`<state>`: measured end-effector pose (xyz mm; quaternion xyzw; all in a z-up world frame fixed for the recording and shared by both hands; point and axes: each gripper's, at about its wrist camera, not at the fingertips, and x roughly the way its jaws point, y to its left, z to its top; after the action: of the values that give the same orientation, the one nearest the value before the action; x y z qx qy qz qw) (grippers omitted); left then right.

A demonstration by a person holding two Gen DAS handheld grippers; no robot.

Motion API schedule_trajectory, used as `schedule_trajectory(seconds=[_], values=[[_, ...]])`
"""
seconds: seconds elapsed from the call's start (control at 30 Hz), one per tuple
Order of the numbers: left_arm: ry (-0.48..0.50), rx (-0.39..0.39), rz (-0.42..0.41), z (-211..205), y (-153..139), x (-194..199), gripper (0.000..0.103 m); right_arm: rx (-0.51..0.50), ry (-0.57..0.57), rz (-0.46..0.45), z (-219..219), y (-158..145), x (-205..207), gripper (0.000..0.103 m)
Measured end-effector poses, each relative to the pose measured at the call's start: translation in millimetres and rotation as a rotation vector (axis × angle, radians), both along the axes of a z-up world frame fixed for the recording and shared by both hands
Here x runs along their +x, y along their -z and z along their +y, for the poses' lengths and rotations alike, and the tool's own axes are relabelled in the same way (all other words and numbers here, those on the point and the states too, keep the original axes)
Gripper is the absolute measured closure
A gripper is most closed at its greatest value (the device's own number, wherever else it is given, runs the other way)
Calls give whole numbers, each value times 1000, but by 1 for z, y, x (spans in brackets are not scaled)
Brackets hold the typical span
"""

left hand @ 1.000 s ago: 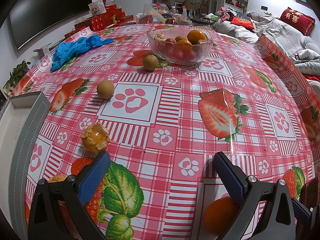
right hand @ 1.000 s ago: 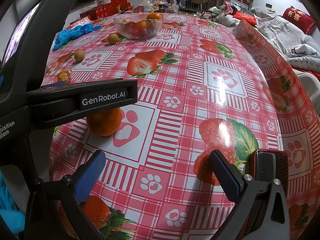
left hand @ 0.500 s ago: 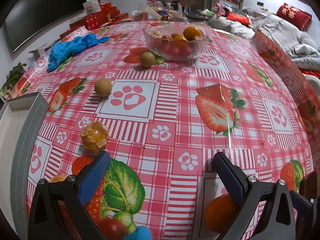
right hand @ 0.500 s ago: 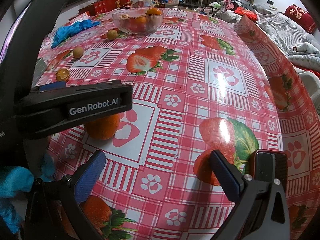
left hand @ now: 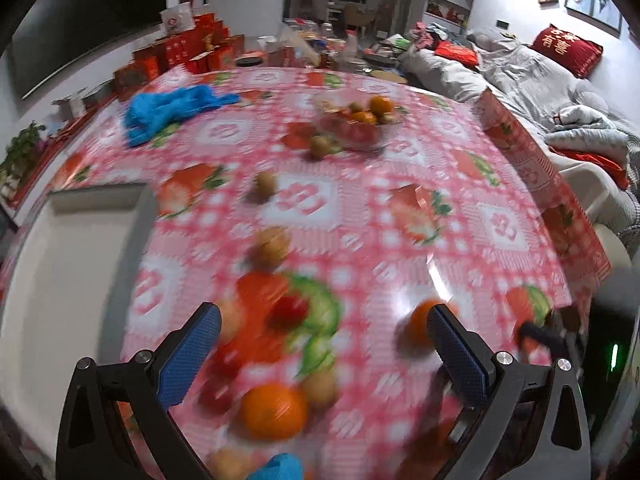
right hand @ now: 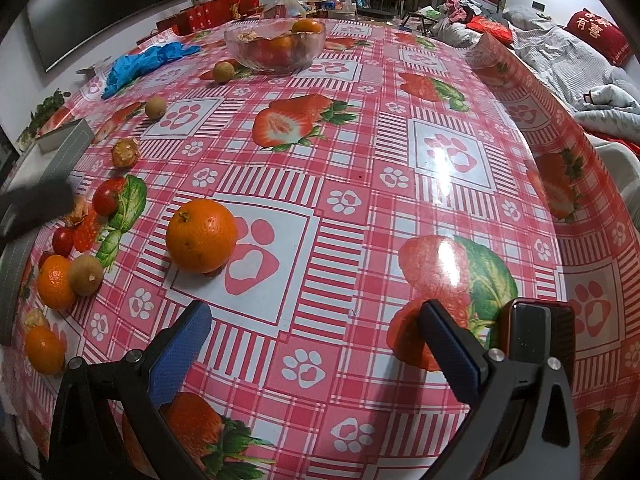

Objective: Organize fruits

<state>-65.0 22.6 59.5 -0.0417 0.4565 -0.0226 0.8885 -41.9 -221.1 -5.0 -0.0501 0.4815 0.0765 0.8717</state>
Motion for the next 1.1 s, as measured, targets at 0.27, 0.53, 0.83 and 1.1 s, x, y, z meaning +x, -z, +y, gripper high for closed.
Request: schedule_trajectory(seconds=[0.27,0.53,0.83,1.1], values=[[-4,65,67,23,33,-64,0,-1,12,-1,2,-2,-4,0],[-22,80,104,21,58,-64,0,-2,3,8,4,-2,-8,0],[-10,78,57,21,59,-69,0,0,10,4,5,-2,-9,0],[10,-7,73,43,45,-81,0,1,10,-1,5,-2,-9,0]])
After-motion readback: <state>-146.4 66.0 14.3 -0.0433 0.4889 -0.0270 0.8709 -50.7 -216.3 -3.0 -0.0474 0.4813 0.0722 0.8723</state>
